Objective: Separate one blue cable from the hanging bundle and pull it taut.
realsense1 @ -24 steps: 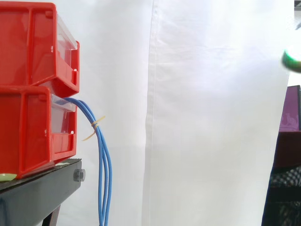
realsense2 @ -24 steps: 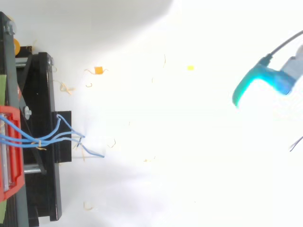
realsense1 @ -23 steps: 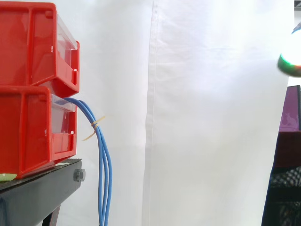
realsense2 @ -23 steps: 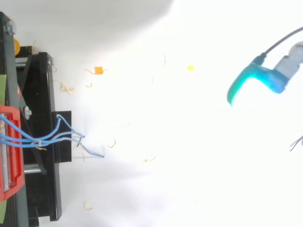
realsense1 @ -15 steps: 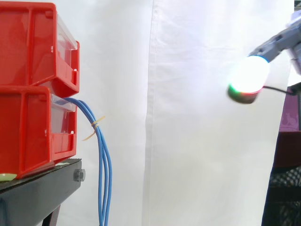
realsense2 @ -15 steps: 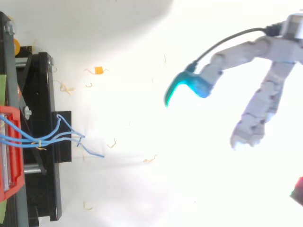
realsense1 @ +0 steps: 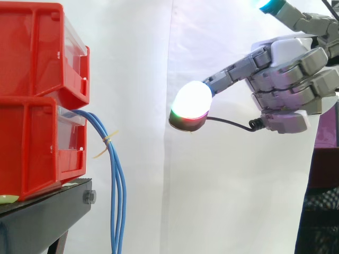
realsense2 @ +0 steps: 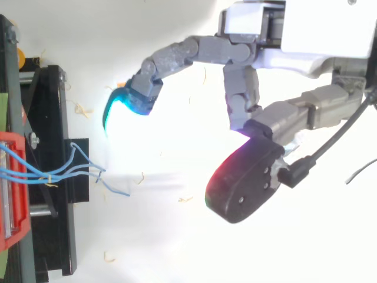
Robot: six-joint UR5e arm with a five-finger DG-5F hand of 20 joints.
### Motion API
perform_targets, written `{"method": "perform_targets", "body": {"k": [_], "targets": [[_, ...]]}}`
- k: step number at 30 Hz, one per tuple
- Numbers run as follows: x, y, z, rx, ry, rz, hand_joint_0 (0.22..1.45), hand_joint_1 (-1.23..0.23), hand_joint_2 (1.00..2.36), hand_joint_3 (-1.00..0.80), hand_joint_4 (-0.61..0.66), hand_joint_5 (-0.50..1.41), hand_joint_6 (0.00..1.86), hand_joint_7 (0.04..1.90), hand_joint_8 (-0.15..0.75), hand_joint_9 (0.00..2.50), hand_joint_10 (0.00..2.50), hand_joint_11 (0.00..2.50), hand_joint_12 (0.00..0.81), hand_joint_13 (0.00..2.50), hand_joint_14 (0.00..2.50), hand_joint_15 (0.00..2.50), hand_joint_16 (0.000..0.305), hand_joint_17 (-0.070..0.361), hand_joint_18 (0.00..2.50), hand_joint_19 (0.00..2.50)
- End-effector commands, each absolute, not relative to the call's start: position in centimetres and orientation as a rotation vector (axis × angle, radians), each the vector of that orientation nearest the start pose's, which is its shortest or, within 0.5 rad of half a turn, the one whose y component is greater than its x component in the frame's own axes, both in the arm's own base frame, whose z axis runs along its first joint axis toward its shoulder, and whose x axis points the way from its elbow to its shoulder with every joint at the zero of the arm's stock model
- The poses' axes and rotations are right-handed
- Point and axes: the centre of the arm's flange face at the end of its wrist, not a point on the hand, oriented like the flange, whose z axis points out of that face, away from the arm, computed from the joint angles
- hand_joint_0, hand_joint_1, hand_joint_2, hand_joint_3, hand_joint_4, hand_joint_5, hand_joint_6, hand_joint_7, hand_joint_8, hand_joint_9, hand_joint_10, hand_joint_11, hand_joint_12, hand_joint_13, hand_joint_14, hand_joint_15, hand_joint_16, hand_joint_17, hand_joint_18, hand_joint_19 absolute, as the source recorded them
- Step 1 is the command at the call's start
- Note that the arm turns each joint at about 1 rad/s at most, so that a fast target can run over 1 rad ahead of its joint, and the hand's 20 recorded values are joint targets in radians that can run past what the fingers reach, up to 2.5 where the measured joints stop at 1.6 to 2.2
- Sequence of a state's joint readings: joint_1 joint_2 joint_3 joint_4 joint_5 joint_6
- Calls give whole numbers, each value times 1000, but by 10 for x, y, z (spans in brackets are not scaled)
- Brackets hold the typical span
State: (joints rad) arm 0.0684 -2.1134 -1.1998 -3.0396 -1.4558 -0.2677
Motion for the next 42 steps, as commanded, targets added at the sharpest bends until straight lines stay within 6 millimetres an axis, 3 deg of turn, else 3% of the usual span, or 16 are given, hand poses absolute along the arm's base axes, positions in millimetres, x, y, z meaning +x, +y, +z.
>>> {"method": "perform_targets", "body": {"k": [1,9,12,15,19,20,22,23,26,35,42], "targets": [[707,-97,353,1066,1352,938,291,-428,1000,-500,314,-202,502,700,367,1667,16,1346,503,1696,21,1228,103,231,2028,344],[708,-99,352,1032,1354,880,295,-434,1000,-500,315,-200,502,700,368,1665,18,1347,497,1702,20,1225,100,225,2025,365],[707,-101,343,1028,1344,867,295,-435,1000,-500,315,-200,502,698,369,1678,18,1363,495,1738,18,1283,100,225,2036,379],[706,-104,320,1001,1279,895,296,-434,1000,-500,318,-200,502,703,364,1708,16,1423,495,1760,17,1348,100,225,2055,376],[706,-105,312,983,1243,913,295,-437,1000,-500,319,-199,502,698,367,1713,16,1443,491,1792,14,1412,100,226,2056,388],[712,-105,290,998,1266,907,295,-436,1000,-500,319,-199,502,700,365,1716,16,1433,484,1795,13,1429,101,226,2055,380],[715,-106,286,998,1265,906,297,-438,1000,-500,319,-199,502,700,370,1717,16,1437,490,1797,13,1424,101,226,2055,380],[728,-109,267,1024,1259,939,296,-438,1000,-500,319,-199,502,700,365,1715,16,1448,483,1799,12,1426,100,226,2054,386],[767,-106,246,1031,1259,1040,299,-437,1000,-500,318,-199,502,700,362,1712,16,1449,486,1796,13,1439,100,226,2050,388],[771,-104,247,1067,1294,1027,299,-437,1000,-500,318,-199,502,696,363,1710,16,1446,491,1798,11,1445,100,225,2033,393],[780,-95,225,1091,1245,1027,301,-437,1000,-500,318,-197,502,704,361,1709,19,1443,489,1796,10,1454,100,225,2013,408]]}}
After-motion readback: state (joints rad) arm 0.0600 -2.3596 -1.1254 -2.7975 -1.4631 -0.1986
